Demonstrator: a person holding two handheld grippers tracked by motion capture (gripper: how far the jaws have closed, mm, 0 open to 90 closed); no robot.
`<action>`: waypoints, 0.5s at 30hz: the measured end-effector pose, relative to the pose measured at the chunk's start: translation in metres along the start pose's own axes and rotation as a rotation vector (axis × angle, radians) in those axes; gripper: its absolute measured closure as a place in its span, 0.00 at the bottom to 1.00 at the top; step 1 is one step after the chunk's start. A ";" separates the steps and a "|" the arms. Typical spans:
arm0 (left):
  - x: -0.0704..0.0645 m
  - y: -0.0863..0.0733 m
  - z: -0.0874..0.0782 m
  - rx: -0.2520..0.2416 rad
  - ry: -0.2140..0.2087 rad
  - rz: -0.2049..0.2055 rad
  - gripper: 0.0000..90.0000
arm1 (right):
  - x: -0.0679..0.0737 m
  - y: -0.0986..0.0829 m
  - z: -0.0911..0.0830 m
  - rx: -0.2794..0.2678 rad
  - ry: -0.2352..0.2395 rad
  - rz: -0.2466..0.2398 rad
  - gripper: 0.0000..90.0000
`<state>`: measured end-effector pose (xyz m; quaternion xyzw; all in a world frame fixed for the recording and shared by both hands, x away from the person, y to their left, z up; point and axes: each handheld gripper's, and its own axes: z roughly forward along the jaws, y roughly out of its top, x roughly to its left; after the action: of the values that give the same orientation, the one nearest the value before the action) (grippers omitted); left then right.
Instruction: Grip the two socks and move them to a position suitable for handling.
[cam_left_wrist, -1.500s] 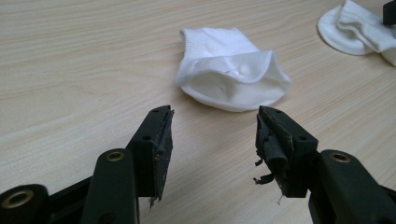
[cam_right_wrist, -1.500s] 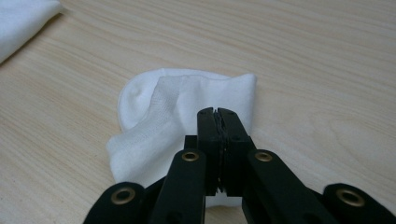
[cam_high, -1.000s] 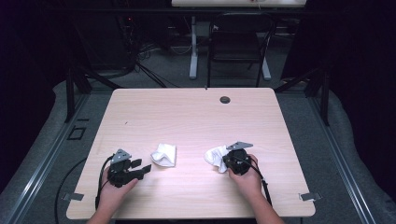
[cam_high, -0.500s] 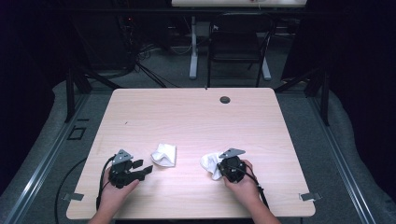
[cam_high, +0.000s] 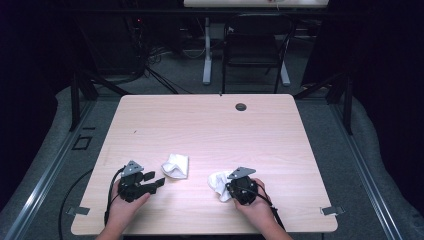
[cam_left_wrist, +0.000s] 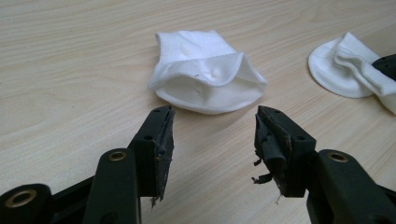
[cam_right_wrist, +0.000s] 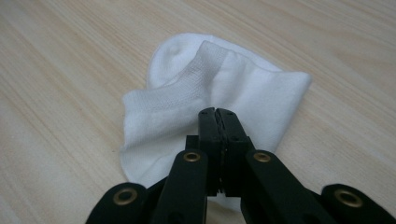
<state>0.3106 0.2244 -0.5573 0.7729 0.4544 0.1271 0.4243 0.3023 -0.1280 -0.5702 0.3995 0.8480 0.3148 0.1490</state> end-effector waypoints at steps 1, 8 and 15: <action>0.000 0.000 0.000 0.000 -0.001 0.002 0.52 | 0.000 0.000 0.000 0.000 0.000 0.000 1.00; -0.002 0.000 0.000 0.001 -0.003 0.009 0.52 | 0.008 -0.002 -0.002 0.006 0.018 -0.026 1.00; -0.005 0.000 0.000 -0.002 0.001 0.015 0.52 | 0.018 -0.004 -0.003 0.000 0.053 -0.044 1.00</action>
<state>0.3081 0.2197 -0.5563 0.7758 0.4485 0.1312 0.4241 0.2872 -0.1167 -0.5705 0.3724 0.8603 0.3216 0.1334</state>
